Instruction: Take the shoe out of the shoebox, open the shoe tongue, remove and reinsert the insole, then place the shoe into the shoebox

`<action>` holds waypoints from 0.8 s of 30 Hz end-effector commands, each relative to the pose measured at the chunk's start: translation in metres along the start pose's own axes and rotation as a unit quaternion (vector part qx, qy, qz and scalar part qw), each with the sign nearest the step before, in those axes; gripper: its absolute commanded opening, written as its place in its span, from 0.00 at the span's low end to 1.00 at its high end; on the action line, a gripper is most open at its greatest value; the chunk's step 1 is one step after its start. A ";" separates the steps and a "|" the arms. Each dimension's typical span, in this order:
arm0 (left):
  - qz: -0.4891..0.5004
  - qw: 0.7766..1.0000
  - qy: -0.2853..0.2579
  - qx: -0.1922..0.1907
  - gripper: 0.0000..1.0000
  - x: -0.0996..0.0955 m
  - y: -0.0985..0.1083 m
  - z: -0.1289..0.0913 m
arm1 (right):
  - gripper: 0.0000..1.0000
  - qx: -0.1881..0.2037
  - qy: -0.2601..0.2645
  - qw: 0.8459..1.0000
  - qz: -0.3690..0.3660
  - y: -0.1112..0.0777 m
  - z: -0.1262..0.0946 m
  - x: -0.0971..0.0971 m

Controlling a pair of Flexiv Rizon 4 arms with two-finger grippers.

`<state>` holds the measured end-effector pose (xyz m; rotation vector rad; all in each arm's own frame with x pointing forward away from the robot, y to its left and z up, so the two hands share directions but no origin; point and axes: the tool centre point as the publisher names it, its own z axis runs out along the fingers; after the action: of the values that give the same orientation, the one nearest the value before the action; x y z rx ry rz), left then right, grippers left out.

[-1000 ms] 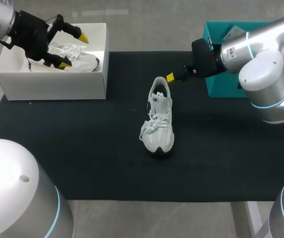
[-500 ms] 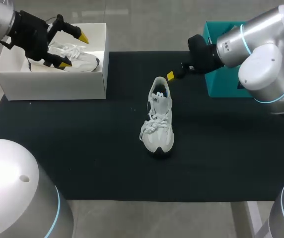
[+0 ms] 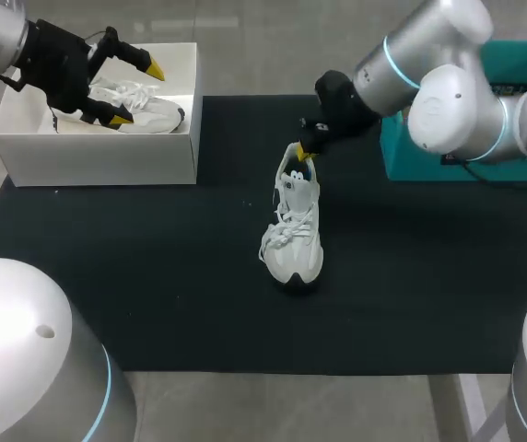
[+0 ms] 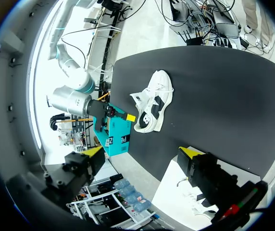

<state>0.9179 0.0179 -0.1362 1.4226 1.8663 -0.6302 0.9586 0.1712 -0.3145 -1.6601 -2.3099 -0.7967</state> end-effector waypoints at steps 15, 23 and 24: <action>0.000 1.000 0.002 0.000 1.00 0.000 0.000 0.000 | 0.00 -0.012 -0.219 0.970 0.102 -0.016 0.008 0.006; 0.000 1.000 0.002 0.000 1.00 0.000 0.000 0.000 | 0.00 0.011 -0.233 0.967 0.105 -0.009 0.024 -0.005; 0.000 1.000 0.002 0.000 1.00 0.000 0.000 0.000 | 0.00 0.012 -0.234 0.966 0.106 -0.009 0.025 -0.006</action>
<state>0.9178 0.0179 -0.1362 1.4226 1.8663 -0.6302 0.9488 0.1702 -0.3351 -2.1955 -2.3186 -0.4247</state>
